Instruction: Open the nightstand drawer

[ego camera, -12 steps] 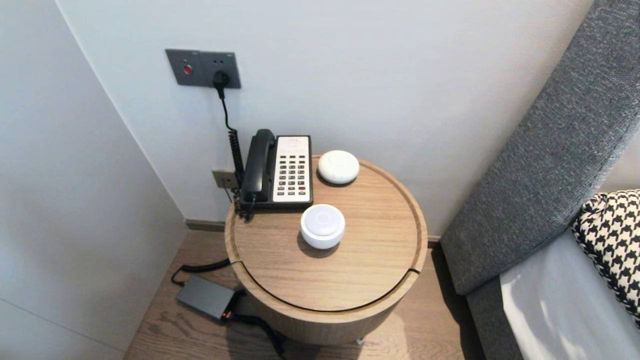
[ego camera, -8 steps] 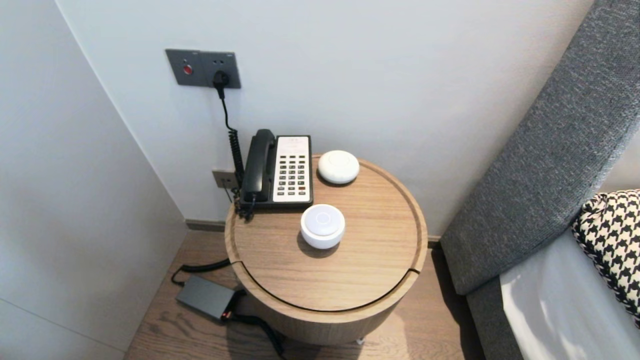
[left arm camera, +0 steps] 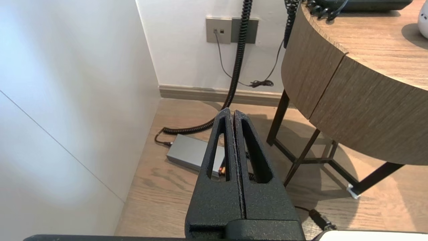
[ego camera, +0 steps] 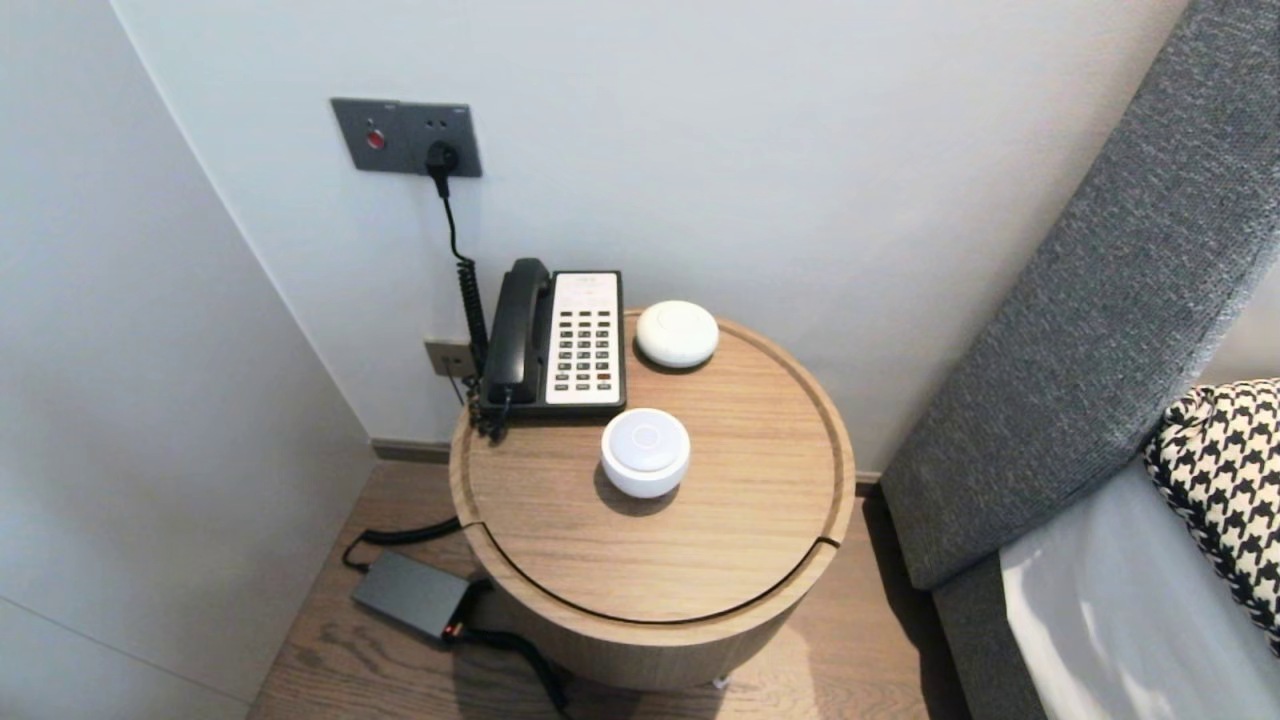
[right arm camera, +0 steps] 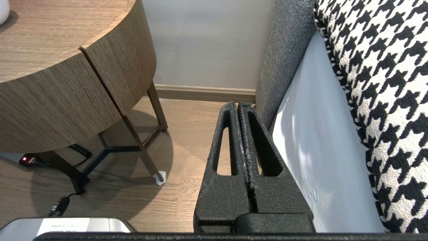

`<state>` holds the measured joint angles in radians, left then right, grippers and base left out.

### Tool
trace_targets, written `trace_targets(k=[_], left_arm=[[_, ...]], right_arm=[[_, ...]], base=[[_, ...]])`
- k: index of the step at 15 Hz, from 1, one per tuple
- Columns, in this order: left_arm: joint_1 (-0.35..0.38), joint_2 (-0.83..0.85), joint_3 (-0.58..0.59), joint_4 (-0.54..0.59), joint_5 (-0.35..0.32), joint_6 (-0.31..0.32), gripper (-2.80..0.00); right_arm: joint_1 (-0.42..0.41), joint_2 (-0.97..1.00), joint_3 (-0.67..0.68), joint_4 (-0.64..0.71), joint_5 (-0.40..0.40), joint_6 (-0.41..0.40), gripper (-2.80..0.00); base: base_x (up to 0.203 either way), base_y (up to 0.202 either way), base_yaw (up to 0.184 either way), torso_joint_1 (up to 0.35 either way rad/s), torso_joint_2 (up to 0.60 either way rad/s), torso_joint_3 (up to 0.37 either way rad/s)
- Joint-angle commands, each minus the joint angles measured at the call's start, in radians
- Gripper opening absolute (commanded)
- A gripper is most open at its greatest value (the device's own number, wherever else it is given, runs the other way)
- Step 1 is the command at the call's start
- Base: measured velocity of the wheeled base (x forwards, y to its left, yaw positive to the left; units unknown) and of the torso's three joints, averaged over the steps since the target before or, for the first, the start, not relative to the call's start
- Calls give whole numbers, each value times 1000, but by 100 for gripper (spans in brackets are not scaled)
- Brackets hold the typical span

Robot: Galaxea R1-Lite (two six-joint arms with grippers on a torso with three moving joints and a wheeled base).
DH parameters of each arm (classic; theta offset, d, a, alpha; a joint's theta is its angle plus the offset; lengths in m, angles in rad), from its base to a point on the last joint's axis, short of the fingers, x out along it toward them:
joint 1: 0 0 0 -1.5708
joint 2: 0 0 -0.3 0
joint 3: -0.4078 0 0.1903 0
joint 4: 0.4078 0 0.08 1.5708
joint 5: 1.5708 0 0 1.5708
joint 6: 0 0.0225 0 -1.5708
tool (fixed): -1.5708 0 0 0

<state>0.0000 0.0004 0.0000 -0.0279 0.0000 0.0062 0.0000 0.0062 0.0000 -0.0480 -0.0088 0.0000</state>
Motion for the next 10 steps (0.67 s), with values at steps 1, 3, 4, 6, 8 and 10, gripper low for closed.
trace_targets(k=[1,3,4,6,8,10], left_arm=[[0,0,12,-1,0,0,-280],[0,0,12,-1,0,1,-280],[0,0,12,-1,0,1,-280],[0,0,12,0,0,1,-280],[0,0,12,-1,0,1,-280],[0,0,12,-1,0,1,-280]], right_arm=[[0,-5,0,4,1,-1,-280],[0,-1,-48,48,1,-2,-280],[1,3,-88,83,1,-2,-280],[0,45,-188,159,1,-3,-280],[-1,145,-268,184,0,-3,-280],[-4,282,-358,189,-5,-3,-280]], base=[[0,0,0,0,0,0],[0,0,0,0,0,0],[0,0,0,0,0,0],[0,0,0,0,0,0],[0,0,0,0,0,0],[0,0,0,0,0,0]])
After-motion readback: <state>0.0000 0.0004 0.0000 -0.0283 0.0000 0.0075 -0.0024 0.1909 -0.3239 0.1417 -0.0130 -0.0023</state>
